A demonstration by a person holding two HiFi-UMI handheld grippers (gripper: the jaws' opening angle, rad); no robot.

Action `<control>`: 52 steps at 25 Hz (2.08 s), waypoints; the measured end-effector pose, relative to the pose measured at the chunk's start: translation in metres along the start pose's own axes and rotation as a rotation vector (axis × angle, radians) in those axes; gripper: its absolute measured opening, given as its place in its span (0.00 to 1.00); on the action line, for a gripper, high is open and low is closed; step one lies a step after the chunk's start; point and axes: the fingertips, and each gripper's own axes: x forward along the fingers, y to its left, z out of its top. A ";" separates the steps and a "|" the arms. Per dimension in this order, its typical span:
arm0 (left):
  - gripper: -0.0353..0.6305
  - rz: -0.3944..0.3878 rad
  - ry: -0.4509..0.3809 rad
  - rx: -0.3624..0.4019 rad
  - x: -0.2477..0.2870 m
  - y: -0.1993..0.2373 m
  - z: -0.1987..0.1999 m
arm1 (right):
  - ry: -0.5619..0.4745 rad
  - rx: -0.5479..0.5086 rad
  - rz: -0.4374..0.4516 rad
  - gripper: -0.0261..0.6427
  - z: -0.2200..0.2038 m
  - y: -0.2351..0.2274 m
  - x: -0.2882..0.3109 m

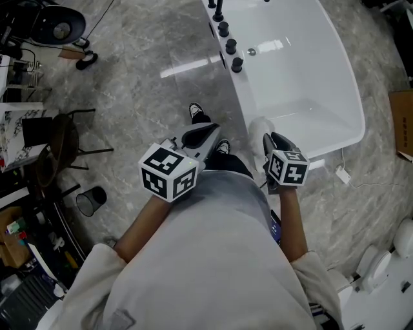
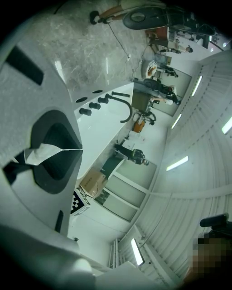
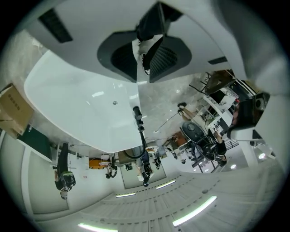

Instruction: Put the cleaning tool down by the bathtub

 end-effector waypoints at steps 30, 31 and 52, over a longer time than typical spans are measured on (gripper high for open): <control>0.07 0.027 -0.013 -0.018 -0.001 0.008 -0.002 | -0.270 -0.035 0.103 0.08 0.080 0.060 -0.087; 0.07 0.028 -0.014 -0.017 0.000 0.008 -0.001 | -0.272 -0.043 0.106 0.08 0.082 0.061 -0.089; 0.07 0.045 -0.033 -0.027 -0.009 0.008 -0.003 | -0.329 0.006 0.125 0.06 0.085 0.066 -0.111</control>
